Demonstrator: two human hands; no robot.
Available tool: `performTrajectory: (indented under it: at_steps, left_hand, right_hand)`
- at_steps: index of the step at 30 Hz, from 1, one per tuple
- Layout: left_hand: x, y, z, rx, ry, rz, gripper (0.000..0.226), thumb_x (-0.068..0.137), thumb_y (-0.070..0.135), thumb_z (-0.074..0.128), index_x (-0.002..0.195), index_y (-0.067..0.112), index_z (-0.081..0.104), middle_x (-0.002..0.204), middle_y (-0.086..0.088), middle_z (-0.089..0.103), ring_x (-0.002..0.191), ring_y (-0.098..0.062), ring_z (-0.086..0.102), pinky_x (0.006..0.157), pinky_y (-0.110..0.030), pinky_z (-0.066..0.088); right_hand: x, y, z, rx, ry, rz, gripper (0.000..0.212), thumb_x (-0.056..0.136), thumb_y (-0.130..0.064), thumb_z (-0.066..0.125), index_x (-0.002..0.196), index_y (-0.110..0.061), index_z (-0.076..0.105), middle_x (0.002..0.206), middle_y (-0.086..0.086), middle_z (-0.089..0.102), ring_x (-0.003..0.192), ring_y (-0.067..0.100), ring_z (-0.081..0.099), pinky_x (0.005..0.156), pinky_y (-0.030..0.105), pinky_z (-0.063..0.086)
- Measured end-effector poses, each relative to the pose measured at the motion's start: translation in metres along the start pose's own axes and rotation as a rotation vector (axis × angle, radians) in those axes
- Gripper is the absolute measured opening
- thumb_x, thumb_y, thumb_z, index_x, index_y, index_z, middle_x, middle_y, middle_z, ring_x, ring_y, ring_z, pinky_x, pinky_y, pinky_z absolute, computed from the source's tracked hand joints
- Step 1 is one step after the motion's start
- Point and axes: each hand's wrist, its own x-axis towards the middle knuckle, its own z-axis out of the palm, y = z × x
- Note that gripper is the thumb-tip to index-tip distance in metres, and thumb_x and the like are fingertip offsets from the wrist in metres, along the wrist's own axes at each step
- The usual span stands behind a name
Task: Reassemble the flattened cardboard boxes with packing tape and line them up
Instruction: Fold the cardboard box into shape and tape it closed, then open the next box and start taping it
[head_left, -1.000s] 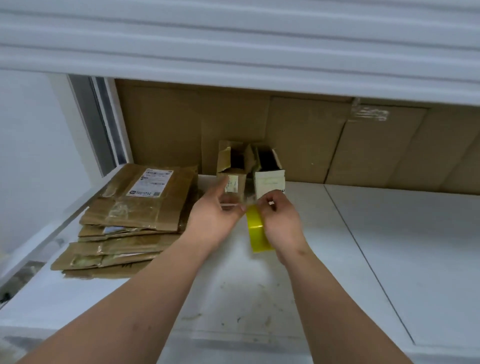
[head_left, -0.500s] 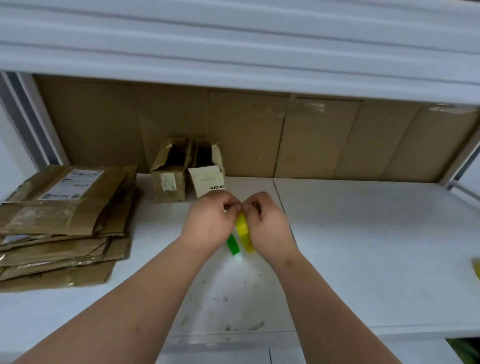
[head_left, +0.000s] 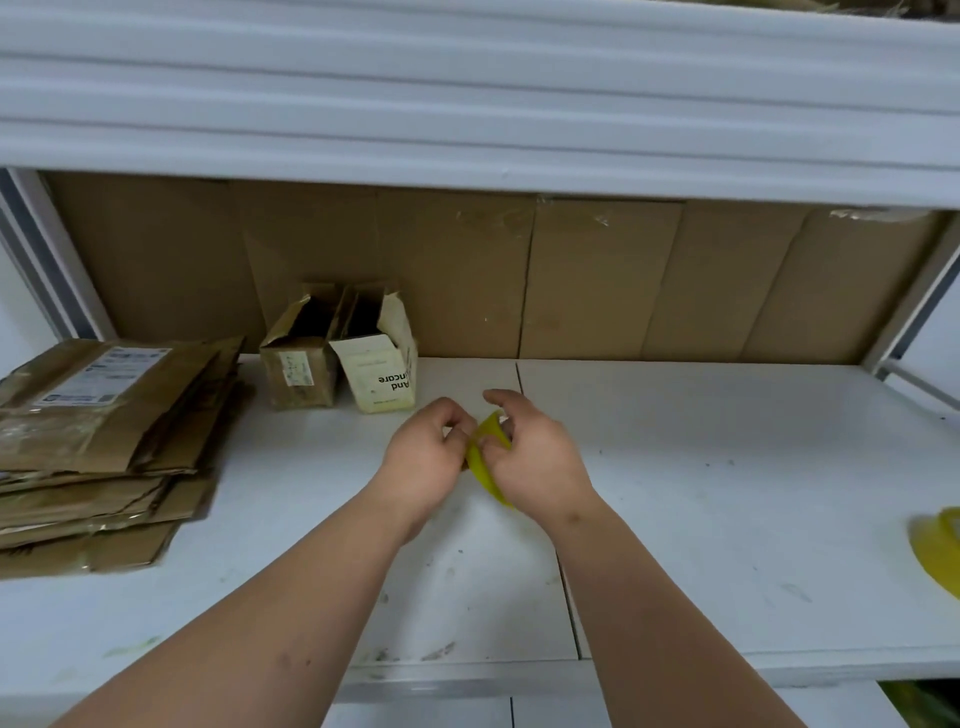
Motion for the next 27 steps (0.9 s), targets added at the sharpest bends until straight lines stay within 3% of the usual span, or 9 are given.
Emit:
performTrajectory:
  at_steps: [3, 4, 6, 9, 11, 14, 17, 22, 27]
  left_hand:
    - [-0.001, -0.009, 0.003, 0.042, -0.017, -0.047, 0.021, 0.098, 0.013, 0.056, 0.1, 0.026, 0.073, 0.11, -0.002, 0.071, 0.093, -0.021, 0.064, 0.089, -0.029, 0.053]
    - [-0.001, -0.012, 0.001, 0.085, -0.028, -0.059, 0.025, 0.099, 0.014, 0.055, 0.117, 0.022, 0.07, 0.121, 0.0, 0.068, 0.097, -0.015, 0.062, 0.082, -0.017, 0.049]
    - [0.001, -0.021, -0.006, 0.142, -0.034, -0.104, 0.039, 0.1, 0.018, 0.054, 0.139, 0.021, 0.056, 0.131, 0.0, 0.062, 0.097, -0.012, 0.06, 0.07, -0.008, 0.042]
    - [0.001, -0.032, -0.024, 0.168, 0.035, -0.161, 0.042, 0.1, 0.02, 0.054, 0.143, 0.019, 0.051, 0.134, -0.001, 0.06, 0.111, -0.017, 0.059, 0.09, -0.014, 0.037]
    - [0.001, -0.038, -0.036, 0.2, 0.1, -0.174, 0.039, 0.1, 0.02, 0.054, 0.139, 0.017, 0.055, 0.14, -0.002, 0.057, 0.126, -0.02, 0.052, 0.096, -0.018, 0.032]
    - [0.0, -0.047, -0.055, 0.276, 0.155, -0.174, 0.036, 0.101, 0.02, 0.052, 0.136, 0.017, 0.058, 0.141, -0.002, 0.056, 0.127, -0.022, 0.052, 0.099, -0.022, 0.035]
    - [-0.002, -0.053, -0.08, 0.35, 0.221, -0.149, 0.035, 0.101, 0.02, 0.049, 0.135, 0.017, 0.058, 0.136, -0.005, 0.06, 0.12, -0.025, 0.057, 0.097, -0.027, 0.041]
    - [-0.006, -0.063, -0.14, 0.442, 0.329, -0.094, 0.036, 0.098, 0.022, 0.053, 0.133, 0.018, 0.06, 0.13, -0.006, 0.062, 0.112, -0.028, 0.06, 0.096, -0.036, 0.049]
    - [-0.006, -0.077, -0.221, 0.808, 0.413, -0.162, 0.046, 0.095, 0.032, 0.052, 0.141, 0.031, 0.05, 0.135, -0.011, 0.054, 0.122, -0.034, 0.05, 0.102, -0.045, 0.041]
  right_hand:
    - [-0.002, 0.018, 0.004, -0.239, 0.008, 0.011, 0.048, 0.094, -0.018, 0.047, 0.14, -0.029, 0.048, 0.104, 0.002, 0.067, 0.099, 0.025, 0.062, 0.08, 0.033, 0.052]
    - [-0.002, 0.025, 0.005, -0.334, 0.018, 0.03, 0.048, 0.093, -0.017, 0.047, 0.139, -0.029, 0.049, 0.102, 0.003, 0.069, 0.096, 0.026, 0.063, 0.078, 0.033, 0.053]
    - [-0.003, 0.041, 0.006, -0.484, -0.01, 0.079, 0.047, 0.089, -0.014, 0.048, 0.134, -0.027, 0.049, 0.095, 0.003, 0.069, 0.091, 0.028, 0.064, 0.075, 0.033, 0.053]
    - [-0.01, 0.057, 0.016, -0.591, -0.12, 0.121, 0.034, 0.093, -0.018, 0.048, 0.127, -0.021, 0.05, 0.094, 0.003, 0.066, 0.093, 0.027, 0.064, 0.076, 0.03, 0.048]
    - [-0.015, 0.06, 0.025, -0.549, -0.119, 0.167, 0.033, 0.098, -0.031, 0.046, 0.131, -0.023, 0.048, 0.109, 0.004, 0.067, 0.104, 0.027, 0.062, 0.087, 0.033, 0.044]
    - [-0.01, 0.05, 0.036, -0.626, 0.045, 0.255, 0.048, 0.095, -0.054, 0.041, 0.135, -0.028, 0.047, 0.128, 0.007, 0.052, 0.119, 0.03, 0.045, 0.1, 0.043, 0.032]
    - [-0.001, 0.017, 0.049, -0.579, 0.214, 0.155, 0.049, 0.092, -0.047, 0.05, 0.136, -0.026, 0.049, 0.126, 0.01, 0.046, 0.115, 0.033, 0.041, 0.095, 0.044, 0.029]
    - [0.01, -0.042, 0.105, -0.469, -0.044, -0.076, 0.042, 0.097, -0.038, 0.045, 0.137, -0.028, 0.049, 0.134, 0.001, 0.048, 0.123, 0.026, 0.041, 0.099, 0.039, 0.029]
    - [0.015, -0.086, 0.169, -0.42, -0.214, -0.181, 0.041, 0.098, -0.036, 0.045, 0.138, -0.03, 0.048, 0.14, -0.003, 0.047, 0.128, 0.021, 0.04, 0.104, 0.04, 0.028]
